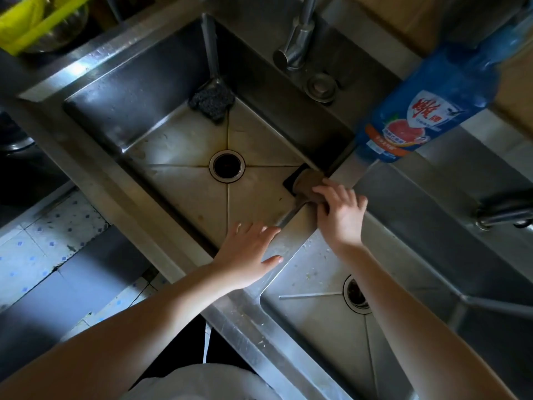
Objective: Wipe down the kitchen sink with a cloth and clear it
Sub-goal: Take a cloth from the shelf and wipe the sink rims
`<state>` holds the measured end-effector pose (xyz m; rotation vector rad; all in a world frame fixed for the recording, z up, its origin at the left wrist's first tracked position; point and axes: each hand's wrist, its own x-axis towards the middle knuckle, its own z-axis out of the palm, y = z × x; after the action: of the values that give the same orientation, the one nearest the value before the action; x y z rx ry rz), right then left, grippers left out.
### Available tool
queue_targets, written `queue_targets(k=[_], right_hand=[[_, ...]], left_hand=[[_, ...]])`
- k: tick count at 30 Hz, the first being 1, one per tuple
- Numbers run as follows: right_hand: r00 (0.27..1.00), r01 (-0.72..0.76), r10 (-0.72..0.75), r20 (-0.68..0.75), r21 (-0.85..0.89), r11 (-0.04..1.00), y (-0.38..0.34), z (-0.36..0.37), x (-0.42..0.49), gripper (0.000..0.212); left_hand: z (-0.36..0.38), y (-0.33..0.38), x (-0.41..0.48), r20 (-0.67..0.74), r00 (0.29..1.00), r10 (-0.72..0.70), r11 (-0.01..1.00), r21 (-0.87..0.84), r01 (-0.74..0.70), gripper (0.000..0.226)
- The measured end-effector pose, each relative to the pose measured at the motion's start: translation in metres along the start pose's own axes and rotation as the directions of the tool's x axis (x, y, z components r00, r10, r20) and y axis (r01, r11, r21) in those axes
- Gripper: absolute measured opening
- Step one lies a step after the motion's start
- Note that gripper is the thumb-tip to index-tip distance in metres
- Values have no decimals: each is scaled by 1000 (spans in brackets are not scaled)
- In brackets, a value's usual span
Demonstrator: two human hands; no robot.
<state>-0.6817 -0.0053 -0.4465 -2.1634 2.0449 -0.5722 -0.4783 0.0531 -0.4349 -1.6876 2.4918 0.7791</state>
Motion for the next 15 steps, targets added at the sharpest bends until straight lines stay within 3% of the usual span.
queue_targets(k=[4, 15], right_hand=[[989, -145, 145, -4, -8, 989, 28, -4, 45, 37], [989, -149, 150, 10, -88, 985, 53, -4, 78, 38]], left_hand=[[-4, 6, 16, -10, 1000, -5, 1000, -9, 5, 59], [-5, 23, 36, -12, 999, 44, 999, 31, -44, 56]])
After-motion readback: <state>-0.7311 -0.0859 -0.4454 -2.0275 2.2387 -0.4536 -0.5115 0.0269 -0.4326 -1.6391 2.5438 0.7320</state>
